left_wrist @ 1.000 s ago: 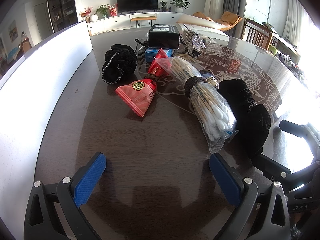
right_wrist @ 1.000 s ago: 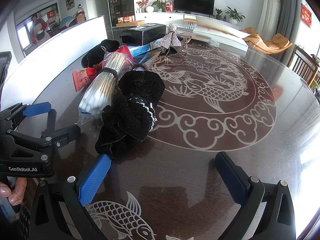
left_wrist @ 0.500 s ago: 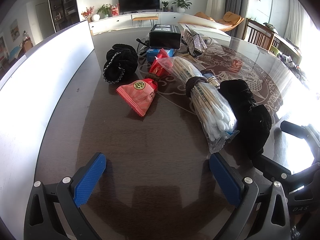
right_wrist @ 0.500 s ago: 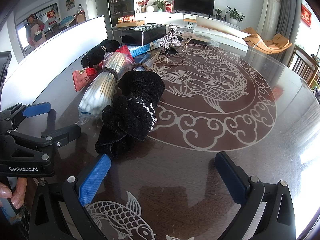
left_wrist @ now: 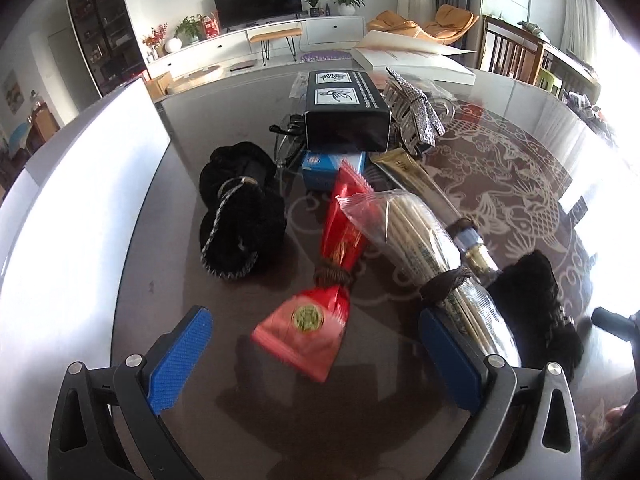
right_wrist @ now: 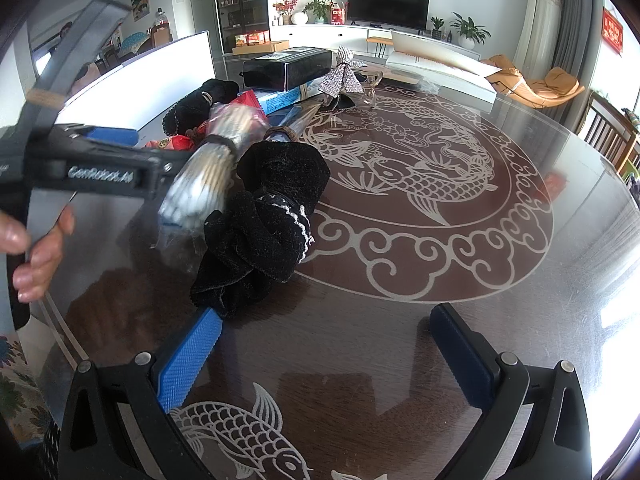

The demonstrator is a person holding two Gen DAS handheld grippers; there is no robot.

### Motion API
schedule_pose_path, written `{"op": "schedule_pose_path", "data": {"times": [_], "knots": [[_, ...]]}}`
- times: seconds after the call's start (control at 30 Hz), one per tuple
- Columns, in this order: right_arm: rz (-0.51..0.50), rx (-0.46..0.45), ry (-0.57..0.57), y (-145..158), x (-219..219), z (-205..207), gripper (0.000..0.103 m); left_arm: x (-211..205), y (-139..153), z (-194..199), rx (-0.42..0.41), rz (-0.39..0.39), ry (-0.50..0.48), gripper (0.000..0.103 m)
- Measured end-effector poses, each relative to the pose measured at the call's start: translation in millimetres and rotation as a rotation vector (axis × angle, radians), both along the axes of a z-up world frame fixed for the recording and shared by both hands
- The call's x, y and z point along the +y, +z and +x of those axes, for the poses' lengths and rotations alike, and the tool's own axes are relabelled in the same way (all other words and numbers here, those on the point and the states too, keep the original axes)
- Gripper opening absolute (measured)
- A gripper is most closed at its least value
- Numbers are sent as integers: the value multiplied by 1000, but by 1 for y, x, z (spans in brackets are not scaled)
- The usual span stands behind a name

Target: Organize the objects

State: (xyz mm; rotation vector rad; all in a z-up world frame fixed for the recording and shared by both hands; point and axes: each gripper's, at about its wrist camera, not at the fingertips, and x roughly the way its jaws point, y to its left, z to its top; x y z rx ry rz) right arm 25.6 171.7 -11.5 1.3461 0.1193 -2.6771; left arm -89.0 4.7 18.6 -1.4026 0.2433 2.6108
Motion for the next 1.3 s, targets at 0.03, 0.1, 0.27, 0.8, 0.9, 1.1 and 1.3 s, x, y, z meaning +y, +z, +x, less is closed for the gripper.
{"op": "schedule_pose_path", "data": {"times": [0.03, 0.1, 0.27, 0.8, 0.9, 1.1, 1.3], "knots": [[0, 0, 0, 0, 0, -1, 103, 2, 0, -4, 4, 5, 1, 103], [0, 0, 0, 0, 0, 0, 103, 1, 0, -2, 23, 49, 10, 71], [-1, 0, 1, 0, 0, 0, 103, -16, -5, 44, 72, 131, 47, 29], [0, 9, -5, -1, 3, -1, 103, -31, -18, 68, 106, 46, 95, 103], [0, 9, -5, -1, 3, 0, 103, -32, -17, 67, 104, 48, 99, 103], [-1, 9, -4, -1, 3, 0, 103, -32, -16, 69, 92, 53, 102, 103], [-1, 9, -3, -2, 3, -1, 103, -32, -15, 70, 86, 54, 104, 103]]}}
